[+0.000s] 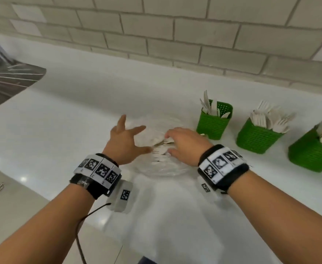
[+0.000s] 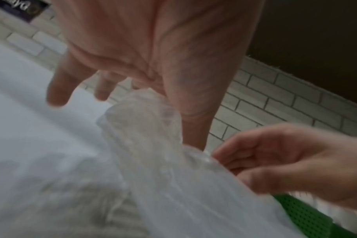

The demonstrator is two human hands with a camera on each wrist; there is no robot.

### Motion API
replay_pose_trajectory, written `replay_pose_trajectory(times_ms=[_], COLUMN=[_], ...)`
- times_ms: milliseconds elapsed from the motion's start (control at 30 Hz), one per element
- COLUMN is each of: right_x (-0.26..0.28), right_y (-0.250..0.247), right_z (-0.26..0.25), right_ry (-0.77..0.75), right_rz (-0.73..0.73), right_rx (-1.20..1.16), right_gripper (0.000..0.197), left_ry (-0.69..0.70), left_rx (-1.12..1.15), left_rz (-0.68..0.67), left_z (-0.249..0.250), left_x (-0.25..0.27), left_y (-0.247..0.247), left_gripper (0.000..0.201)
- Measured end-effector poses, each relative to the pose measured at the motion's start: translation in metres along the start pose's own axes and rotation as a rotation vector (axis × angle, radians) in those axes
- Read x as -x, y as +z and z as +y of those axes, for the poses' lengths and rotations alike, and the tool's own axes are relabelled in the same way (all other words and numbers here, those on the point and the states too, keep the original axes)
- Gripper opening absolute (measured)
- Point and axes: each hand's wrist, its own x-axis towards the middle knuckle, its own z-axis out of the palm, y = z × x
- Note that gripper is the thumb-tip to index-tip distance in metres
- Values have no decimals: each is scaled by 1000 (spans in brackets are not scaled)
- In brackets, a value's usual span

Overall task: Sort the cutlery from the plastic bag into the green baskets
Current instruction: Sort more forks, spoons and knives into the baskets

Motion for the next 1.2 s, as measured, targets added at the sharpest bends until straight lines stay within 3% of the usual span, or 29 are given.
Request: replay_pose_trajectory(times_ms=[100, 167, 233, 333, 400, 467, 533, 700, 833, 933, 1000, 1133, 1200], right_x=[-26, -34, -41, -42, -38, -33, -35, -51, -54, -54, -53, -45, -43], right_y=[9, 11, 12, 19, 27, 34, 35, 28, 28, 28, 26, 20, 25], right_z=[-2, -2, -4, -9, -8, -4, 0, -8, -4, -6, -3, 3, -1], right_ry=[148, 212, 191, 77, 37, 112, 214, 217, 143, 217, 230, 172, 151], right_rz=[-194, -270, -284, -121, -110, -207, -309, -308, -171, -183, -208, -209, -263], right_rx=[325, 356, 256, -73, -108, 71, 246, 276, 152, -137, -233, -154, -77], right_gripper=[44, 40, 27, 22, 53, 85, 92, 52, 50, 52, 42, 24, 30], left_ry=[43, 137, 218, 339, 392, 420, 466, 498, 509, 542, 543, 539, 568], left_rx=[85, 121, 186, 318, 385, 416, 407, 469, 470, 470, 453, 444, 470], left_rz=[-165, -194, -199, -183, -153, -165, -202, -153, -122, -146, -150, -103, -103], left_z=[-8, -11, -13, -17, -21, -25, -26, -19, -21, -22, -27, -32, -25], left_x=[-5, -10, -15, -24, -28, -30, -31, -40, -47, -49, -50, -52, -50], left_y=[5, 6, 5, 1, 0, 0, 5, 10, 7, 7, 8, 3, 2], left_gripper=[89, 92, 92, 88, 84, 80, 79, 75, 76, 78, 80, 78, 78])
